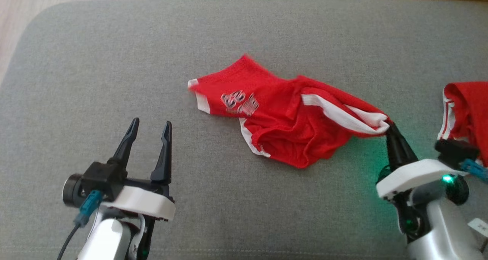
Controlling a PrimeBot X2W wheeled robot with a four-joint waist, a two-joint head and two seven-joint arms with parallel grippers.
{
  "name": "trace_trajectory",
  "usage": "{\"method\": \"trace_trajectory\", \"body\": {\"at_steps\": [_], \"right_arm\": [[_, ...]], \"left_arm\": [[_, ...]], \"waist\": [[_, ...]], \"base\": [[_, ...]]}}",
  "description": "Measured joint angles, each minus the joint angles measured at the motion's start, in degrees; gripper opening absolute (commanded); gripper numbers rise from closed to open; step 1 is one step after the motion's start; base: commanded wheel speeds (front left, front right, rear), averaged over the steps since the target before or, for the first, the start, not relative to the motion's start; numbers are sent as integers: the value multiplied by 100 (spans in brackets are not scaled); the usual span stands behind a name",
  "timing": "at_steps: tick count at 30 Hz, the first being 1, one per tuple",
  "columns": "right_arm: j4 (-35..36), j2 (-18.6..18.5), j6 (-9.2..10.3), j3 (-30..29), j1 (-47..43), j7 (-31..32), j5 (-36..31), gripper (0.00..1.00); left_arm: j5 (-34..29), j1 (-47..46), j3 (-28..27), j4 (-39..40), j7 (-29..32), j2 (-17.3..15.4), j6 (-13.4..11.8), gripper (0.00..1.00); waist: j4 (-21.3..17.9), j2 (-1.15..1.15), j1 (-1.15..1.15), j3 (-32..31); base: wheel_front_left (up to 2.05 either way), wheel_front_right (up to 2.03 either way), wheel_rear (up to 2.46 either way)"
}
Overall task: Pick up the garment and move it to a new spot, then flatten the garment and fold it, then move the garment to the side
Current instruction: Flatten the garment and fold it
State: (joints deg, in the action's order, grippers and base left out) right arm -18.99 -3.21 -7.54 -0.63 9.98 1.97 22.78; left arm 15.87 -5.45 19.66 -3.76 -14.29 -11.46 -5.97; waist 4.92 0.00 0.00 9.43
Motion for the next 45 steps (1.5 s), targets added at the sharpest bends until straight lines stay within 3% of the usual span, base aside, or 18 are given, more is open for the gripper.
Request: {"method": "trace_trajectory", "body": {"at_steps": [1, 2, 7, 12, 22, 29, 35, 45], "right_arm": [[-198, 3, 0, -82, 75, -30, 171, 36], [-374, 10, 0, -141, 166, -93, 331, 100], [-792, 14, 0, -211, 536, -402, 342, 100], [-745, 13, 0, -54, 628, -744, 164, 100], [1065, -38, 0, 263, -135, -676, -1341, 100], [2065, -36, 0, 330, -959, -235, -1736, 100], [2521, 7, 0, 435, -1544, 16, -1789, 100], [2677, 38, 0, 453, -1618, 129, -1791, 100]], "left_arm": [[0, -12, 2, -2, 0, 2, 0, 100], [0, -27, 2, -4, 0, 3, 2, 100], [0, -110, 4, -19, 0, 4, 47, 100], [0, -110, 3, -44, -1, 5, 47, 100], [0, -13, -9, -58, -1, 7, -12, 100], [1, 252, -4, -57, -1, 2, -65, 100], [3, 441, -1, -40, 2, -26, -112, 100], [2, 508, 15, 33, 42, -96, -168, 100]], "waist": [[-4, 0, 0, 17], [-7, 0, 0, 31], [-16, 0, 0, 74], [-50, 0, 0, 44], [-173, 0, 0, -268], [-248, 0, 0, -514], [-291, 0, 0, -663], [-280, 0, 0, -665]], "base": [[0, 0, 0], [0, 0, 0], [0, 0, 0], [0, 0, 0], [0, 0, 0], [0, 0, 0], [0, 0, 0], [0, 0, 0]]}}
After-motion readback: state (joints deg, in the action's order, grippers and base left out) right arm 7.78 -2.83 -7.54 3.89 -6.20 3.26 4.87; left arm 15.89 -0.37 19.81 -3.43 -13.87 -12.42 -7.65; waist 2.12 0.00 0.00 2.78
